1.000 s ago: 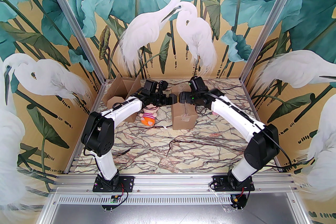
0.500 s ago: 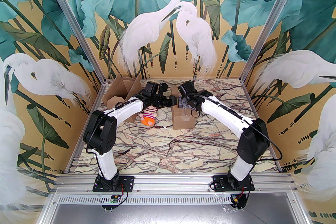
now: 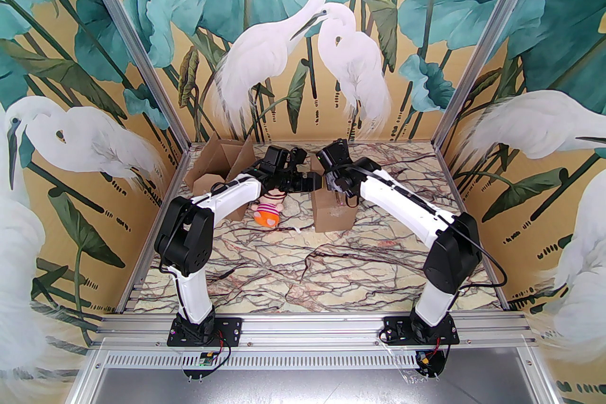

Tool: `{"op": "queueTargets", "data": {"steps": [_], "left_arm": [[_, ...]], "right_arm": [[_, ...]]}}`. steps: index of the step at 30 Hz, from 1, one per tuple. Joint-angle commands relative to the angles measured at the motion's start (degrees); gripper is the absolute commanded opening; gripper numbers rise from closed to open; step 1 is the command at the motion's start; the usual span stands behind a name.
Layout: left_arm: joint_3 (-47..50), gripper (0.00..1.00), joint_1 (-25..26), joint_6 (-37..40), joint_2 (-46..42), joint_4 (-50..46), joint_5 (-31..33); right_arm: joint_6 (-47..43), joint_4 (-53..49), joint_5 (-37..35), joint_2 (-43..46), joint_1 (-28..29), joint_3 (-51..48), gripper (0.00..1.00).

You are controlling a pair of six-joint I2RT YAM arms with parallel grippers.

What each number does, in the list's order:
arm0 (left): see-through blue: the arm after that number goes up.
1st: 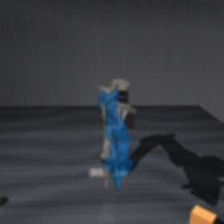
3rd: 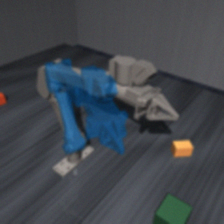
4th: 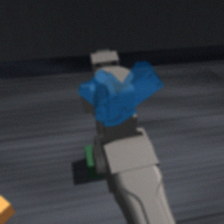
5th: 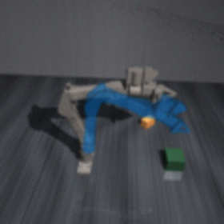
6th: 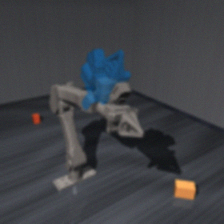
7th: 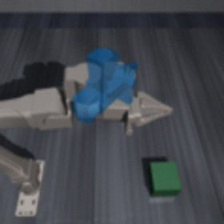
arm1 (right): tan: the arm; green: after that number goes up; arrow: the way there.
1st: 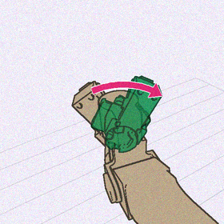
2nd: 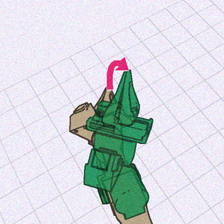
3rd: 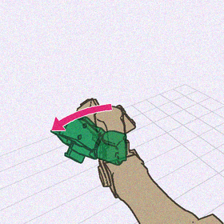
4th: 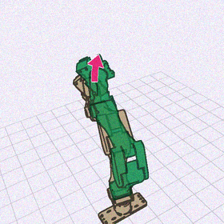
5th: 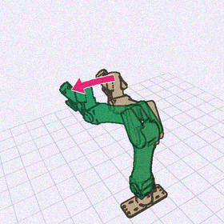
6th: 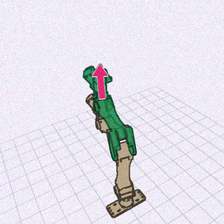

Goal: Unpack the express box

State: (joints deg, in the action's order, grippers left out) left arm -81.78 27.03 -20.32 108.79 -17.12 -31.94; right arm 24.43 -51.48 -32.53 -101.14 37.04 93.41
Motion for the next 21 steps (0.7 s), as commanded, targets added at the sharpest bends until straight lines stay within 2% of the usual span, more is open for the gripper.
{"op": "queueTargets", "data": {"steps": [1, 4, 10, 15, 21], "left_arm": [[1.0, 0.87, -0.2, 2.9, 3.2, -9.1, 5.7], [0.9, 0.87, -0.2, 3.2, 3.1, -9.5, 6.1], [-0.2, 0.87, -0.2, 3.6, 2.7, -10.4, 6.9], [-1.3, 0.87, -0.1, 3.6, 2.2, -11.1, 7.3], [-7.5, 0.87, 1.4, 3.9, 0.3, -15.4, 11.0]], "right_arm": [[-2.4, -2.1, -7.2, 0.1, -1.3, 1.8, 0.75], [-2.9, -2.2, -5.9, 1.3, -2.5, 2.3, 0.72], [-1.9, -0.5, 1.0, 5.4, -7.1, 0.1, 0.68], [-0.7, 1.6, 9.0, 7.6, -10.5, -3.3, 0.65], [1.7, 6.7, 19.1, 11.3, -13.5, -9.6, 0.49]]}}
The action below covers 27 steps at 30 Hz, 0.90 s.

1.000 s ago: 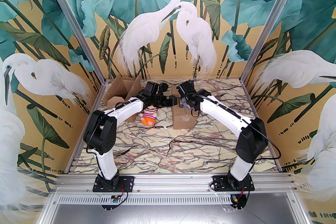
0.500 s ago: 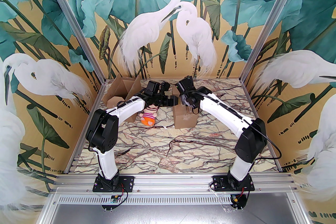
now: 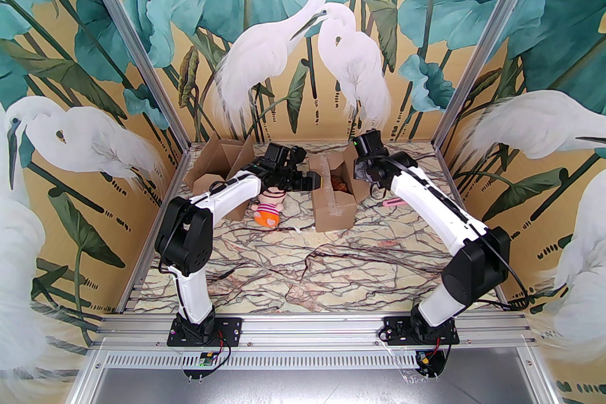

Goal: Unpack the express box

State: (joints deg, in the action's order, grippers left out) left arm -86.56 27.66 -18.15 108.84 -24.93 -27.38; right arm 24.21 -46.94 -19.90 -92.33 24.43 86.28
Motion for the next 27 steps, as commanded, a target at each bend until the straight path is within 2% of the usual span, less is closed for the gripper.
{"op": "queueTargets", "data": {"steps": [1, 6, 12, 16, 24, 27], "left_arm": [[-4.3, 0.87, 1.2, 1.8, -0.1, -8.7, 7.7], [-17.1, 0.88, 6.8, 4.1, 0.9, -19.4, 24.3], [-30.1, 0.9, 11.6, 3.3, 7.7, -29.7, 36.2], [-38.1, 0.91, 14.0, 2.6, 12.7, -35.1, 41.0], [-62.3, 0.93, 16.0, 1.7, 28.0, -49.4, 50.2], [-63.7, 0.94, 16.6, 2.1, 29.2, -50.0, 52.8]], "right_arm": [[2.1, 2.5, 7.3, 2.9, -1.2, -3.2, 0.47], [2.7, 6.0, 11.1, 4.9, -2.0, -7.3, 0.35], [5.6, 11.8, 17.6, 7.9, -3.3, -13.3, 0.29], [5.7, 13.2, 18.6, 9.4, -3.3, -14.7, 0.27], [6.2, 16.0, 21.0, 10.0, -3.3, -16.4, 0.24], [6.9, 17.4, 22.6, 9.9, -3.3, -16.8, 0.21]]}}
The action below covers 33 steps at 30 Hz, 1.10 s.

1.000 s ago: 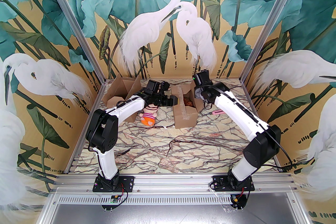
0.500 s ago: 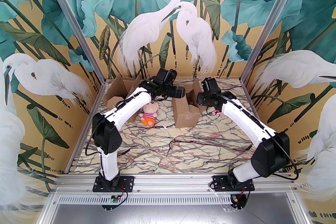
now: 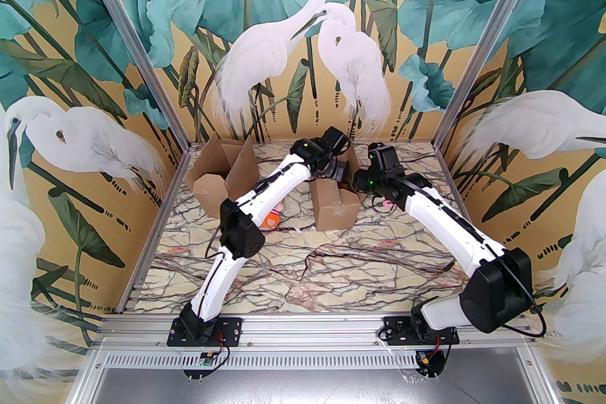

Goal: Unpack the express box

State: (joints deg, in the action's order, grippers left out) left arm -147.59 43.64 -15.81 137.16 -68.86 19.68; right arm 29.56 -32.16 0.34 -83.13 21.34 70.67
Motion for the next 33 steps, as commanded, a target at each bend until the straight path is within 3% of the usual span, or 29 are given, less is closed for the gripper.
{"op": "queueTargets", "data": {"steps": [1, 15, 20, 33], "left_arm": [[-2.5, 0.94, 0.7, -0.3, 0.7, -6.0, 6.1], [-2.3, 0.86, 0.6, 3.0, -2.5, -6.9, 7.0], [-2.1, 0.81, 0.2, 4.8, -4.5, -5.7, 6.8], [5.0, 0.7, -2.5, 5.7, -12.3, -4.1, 2.6]], "right_arm": [[1.7, 2.9, 2.7, 0.7, -0.2, -1.3, 0.21], [2.3, 3.1, 0.3, -0.2, -0.3, -1.8, 0.15], [3.4, 2.9, -0.9, -0.2, -0.3, -2.1, 0.04], [5.1, 2.5, -2.4, 1.2, -0.3, -4.1, 0.02]]}}
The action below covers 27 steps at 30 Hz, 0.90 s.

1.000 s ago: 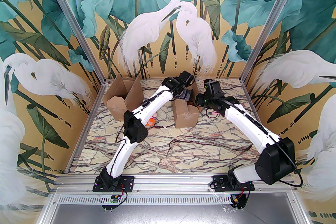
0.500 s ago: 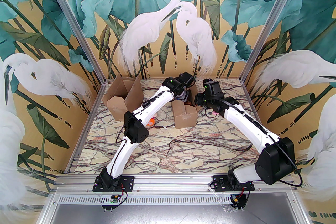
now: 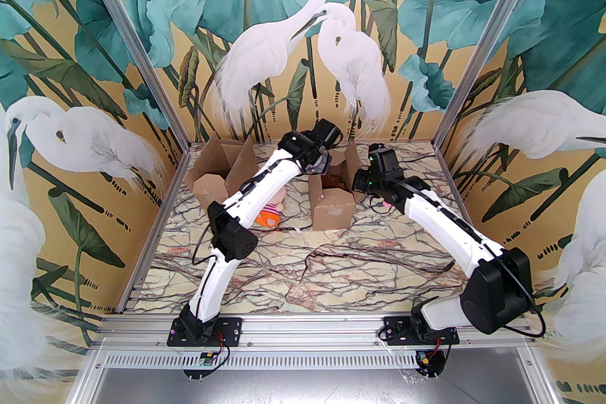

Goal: Unpack the express box

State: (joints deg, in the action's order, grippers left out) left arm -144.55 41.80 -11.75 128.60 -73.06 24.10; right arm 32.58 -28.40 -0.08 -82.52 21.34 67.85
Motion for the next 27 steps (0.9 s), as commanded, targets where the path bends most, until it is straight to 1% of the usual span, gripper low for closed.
{"op": "queueTargets", "data": {"steps": [1, 7, 10, 11, 15, 18, 21, 27], "left_arm": [[3.0, 0.7, -0.8, 1.8, -4.4, 0.5, -2.6], [11.8, 0.69, -3.3, 1.4, -9.6, 4.6, -8.5], [17.7, 0.65, -5.0, 1.4, -12.9, 7.6, -12.4], [19.5, 0.63, -5.3, 1.3, -14.1, 8.7, -13.1], [25.2, 0.58, -7.2, 0.7, -17.7, 11.8, -16.3], [27.1, 0.53, -8.5, 0.5, -18.6, 12.4, -18.7], [28.4, 0.49, -9.7, -0.2, -18.8, 13.5, -22.6], [29.8, 0.41, -10.2, -0.7, -18.1, 16.3, -28.6]], "right_arm": [[2.1, -1.1, -2.0, 0.7, -0.3, -1.5, 0.01], [2.4, -1.9, -2.4, 0.6, -0.3, -0.7, 0.02], [2.2, -2.6, -2.7, 0.9, -0.3, -0.3, 0.03], [2.3, -2.9, -2.8, 1.0, -0.4, -0.1, 0.03], [2.7, -3.0, -2.6, 1.0, -0.4, 0.5, 0.03], [2.7, -3.6, -2.3, 0.5, -0.3, 1.2, 0.03], [2.9, -3.9, -2.2, 0.3, -0.3, 1.5, 0.04], [3.1, -3.3, -1.0, 0.6, -0.4, 1.7, 0.04]]}}
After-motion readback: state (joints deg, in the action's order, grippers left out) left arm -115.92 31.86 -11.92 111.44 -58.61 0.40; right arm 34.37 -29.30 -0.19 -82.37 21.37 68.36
